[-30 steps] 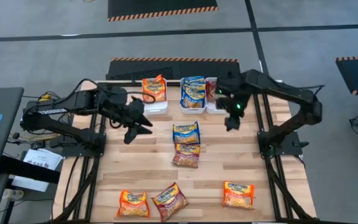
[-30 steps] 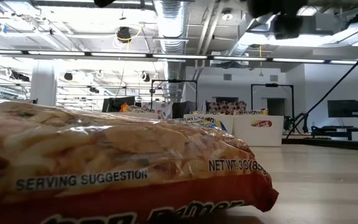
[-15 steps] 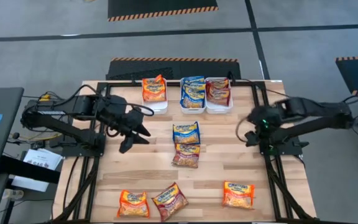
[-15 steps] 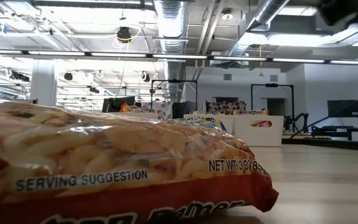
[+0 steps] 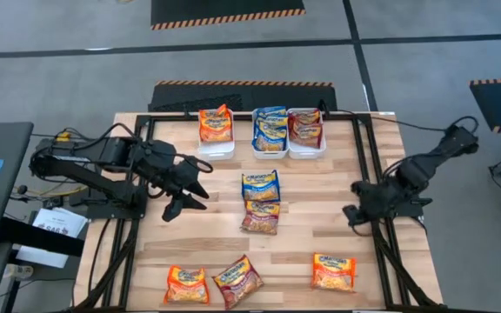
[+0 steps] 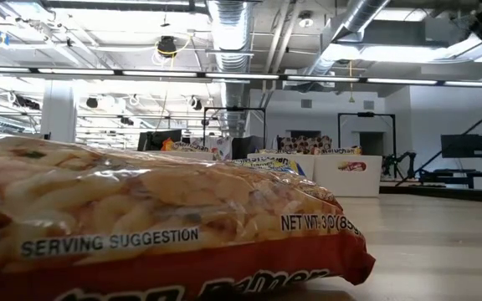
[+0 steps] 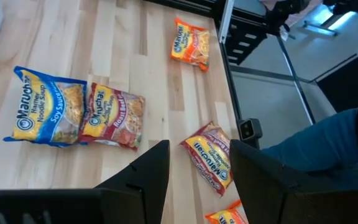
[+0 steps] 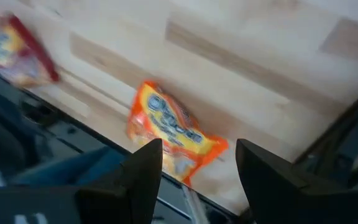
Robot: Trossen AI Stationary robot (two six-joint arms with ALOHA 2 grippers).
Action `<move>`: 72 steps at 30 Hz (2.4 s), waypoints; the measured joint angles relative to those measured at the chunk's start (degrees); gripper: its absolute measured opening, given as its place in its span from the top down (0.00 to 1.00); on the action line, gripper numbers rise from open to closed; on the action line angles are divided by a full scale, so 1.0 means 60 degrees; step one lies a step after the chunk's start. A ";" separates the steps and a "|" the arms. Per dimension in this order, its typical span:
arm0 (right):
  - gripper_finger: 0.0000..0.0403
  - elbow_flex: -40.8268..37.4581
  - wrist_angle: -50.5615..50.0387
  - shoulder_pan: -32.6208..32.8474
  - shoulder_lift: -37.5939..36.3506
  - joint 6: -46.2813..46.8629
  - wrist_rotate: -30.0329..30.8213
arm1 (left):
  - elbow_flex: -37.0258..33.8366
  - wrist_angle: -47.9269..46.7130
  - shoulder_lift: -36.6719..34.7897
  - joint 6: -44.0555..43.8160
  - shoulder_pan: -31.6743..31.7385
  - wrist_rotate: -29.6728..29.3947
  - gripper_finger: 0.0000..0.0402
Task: Sort Maruchan noodles
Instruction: Put the right orange noodle soup pack into the left white bin
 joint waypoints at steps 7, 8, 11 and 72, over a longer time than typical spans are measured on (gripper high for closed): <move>0.43 -0.0429 0.1372 0.1156 0.1083 -0.0146 0.0074 | 0.0000 0.0000 0.0000 0.0001 -0.0268 -0.0363 0.61; 0.43 -0.0485 0.1550 0.1237 0.1282 -0.0267 0.0076 | 0.0000 0.0000 0.0000 0.0001 -0.0307 -0.0410 0.61; 0.43 -0.0489 0.1818 0.1450 0.1914 -0.0880 0.0080 | 0.0000 0.0000 0.0000 -0.0068 -0.0389 -0.0450 0.61; 0.99 0.0013 0.5537 0.1463 0.7587 -0.3221 -0.1502 | 0.0000 -0.0282 0.0004 -0.0402 -0.0557 -0.0931 0.62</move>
